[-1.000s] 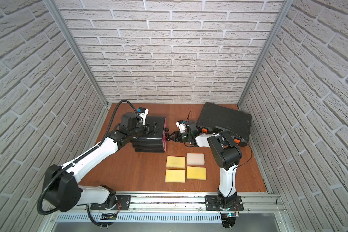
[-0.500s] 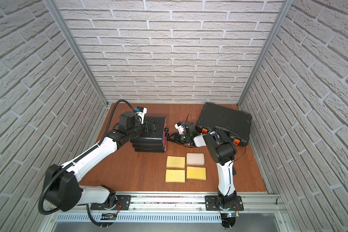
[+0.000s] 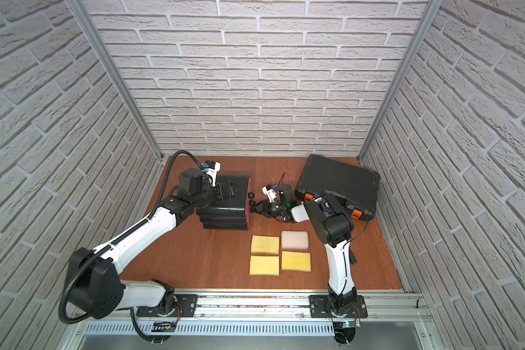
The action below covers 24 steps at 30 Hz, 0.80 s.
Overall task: Take the sponge out of the drawer
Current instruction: Open the drawer in the storage box.
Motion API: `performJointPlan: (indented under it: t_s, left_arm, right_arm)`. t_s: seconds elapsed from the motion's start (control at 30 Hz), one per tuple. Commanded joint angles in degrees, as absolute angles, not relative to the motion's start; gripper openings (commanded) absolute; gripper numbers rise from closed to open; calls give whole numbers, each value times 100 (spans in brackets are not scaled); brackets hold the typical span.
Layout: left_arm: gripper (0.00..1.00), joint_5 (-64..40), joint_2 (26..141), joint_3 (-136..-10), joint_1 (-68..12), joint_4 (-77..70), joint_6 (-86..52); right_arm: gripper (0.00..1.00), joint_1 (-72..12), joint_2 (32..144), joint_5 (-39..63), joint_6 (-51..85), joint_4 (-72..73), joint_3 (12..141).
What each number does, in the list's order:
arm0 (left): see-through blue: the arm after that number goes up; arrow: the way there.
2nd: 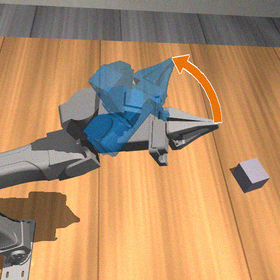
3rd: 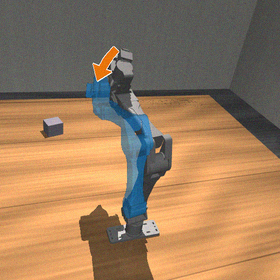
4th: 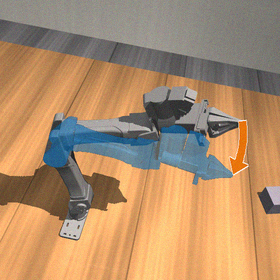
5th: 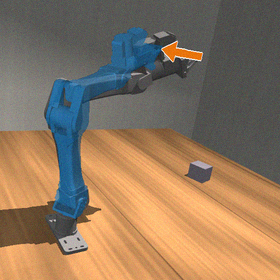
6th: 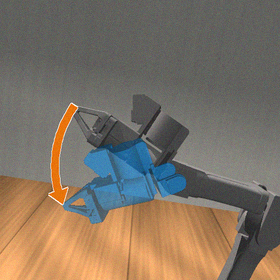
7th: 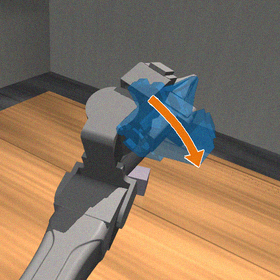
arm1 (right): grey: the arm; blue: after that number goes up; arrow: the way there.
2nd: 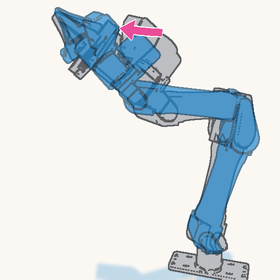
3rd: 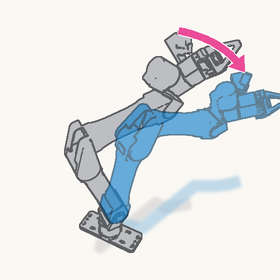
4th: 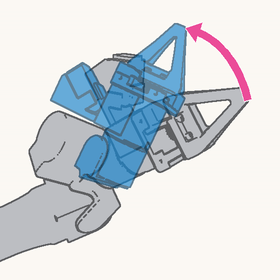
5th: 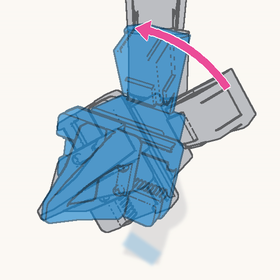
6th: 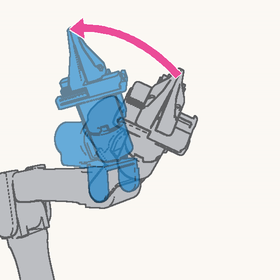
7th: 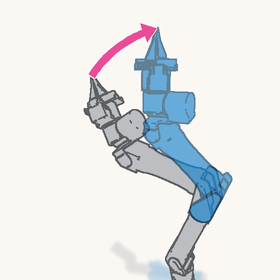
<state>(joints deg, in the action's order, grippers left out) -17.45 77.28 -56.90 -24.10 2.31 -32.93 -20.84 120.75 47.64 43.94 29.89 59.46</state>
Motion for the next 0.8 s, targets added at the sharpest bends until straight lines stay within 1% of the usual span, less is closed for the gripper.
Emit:
performJointPlan:
  t_s: [0.0, 0.27, 0.53, 0.57, 0.77]
  left_arm:
    - [98, -1782, 7782, -5511, -2296, 282, -3405]
    - [98, -1807, 7876, -5347, -2082, 187, -3559]
    - [98, -1848, 7954, -5300, -2030, 104, -3621]
    - [98, -1852, 7963, -5306, -2030, 90, -3627]
    - [98, -1884, 8018, -5309, -2022, 33, -3645]
  right_arm:
    - [20, -2017, 12047, 4411, 4338, 3070, 5851]
    - [18, -1695, 11646, 4252, 4094, 2901, 5387]
    - [17, -1340, 11372, 4006, 3786, 2570, 4965]
    - [17, -1290, 11165, 3971, 3742, 2506, 4920]
    - [17, -1056, 10843, 3727, 3475, 2073, 4771]
